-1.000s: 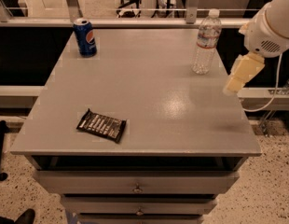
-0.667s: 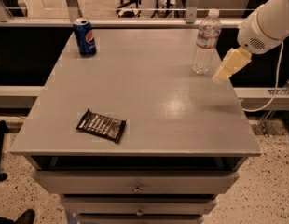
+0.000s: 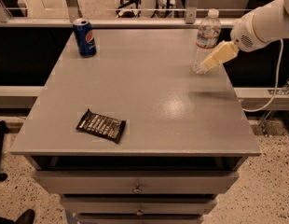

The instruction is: Move water bottle near rxbar chocolate

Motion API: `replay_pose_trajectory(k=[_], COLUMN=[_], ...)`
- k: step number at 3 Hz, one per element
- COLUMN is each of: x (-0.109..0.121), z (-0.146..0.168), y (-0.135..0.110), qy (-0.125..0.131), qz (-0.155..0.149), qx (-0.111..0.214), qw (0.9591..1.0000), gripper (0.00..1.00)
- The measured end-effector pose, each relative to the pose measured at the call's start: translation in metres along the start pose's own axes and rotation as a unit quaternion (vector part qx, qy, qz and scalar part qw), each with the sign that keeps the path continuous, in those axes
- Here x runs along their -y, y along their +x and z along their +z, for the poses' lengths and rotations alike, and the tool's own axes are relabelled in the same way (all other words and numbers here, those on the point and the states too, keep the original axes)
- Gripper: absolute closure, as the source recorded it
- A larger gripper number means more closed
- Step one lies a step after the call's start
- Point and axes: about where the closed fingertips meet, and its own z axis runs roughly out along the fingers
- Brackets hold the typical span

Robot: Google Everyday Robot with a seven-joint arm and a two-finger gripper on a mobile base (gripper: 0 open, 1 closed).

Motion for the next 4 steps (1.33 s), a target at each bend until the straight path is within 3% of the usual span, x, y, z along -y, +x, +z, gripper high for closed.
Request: replay_pose_trajectory(k=[1, 2, 3, 4], x=[0.013, 0.021, 0.023, 0.023], z=[0.009, 0.019, 0.026, 0.033], y=[-0.008, -0.014, -0.021, -0.026], qy=[0.005, -0.004, -0.016, -0.029], qz=[0.032, 0.075, 0.097, 0.116], qx=[0.07, 0.141, 0.175, 0.196], qw=[0.997, 0.9872, 0.9796, 0.9733], gripper=[0.0, 0.0, 0.0, 0.14])
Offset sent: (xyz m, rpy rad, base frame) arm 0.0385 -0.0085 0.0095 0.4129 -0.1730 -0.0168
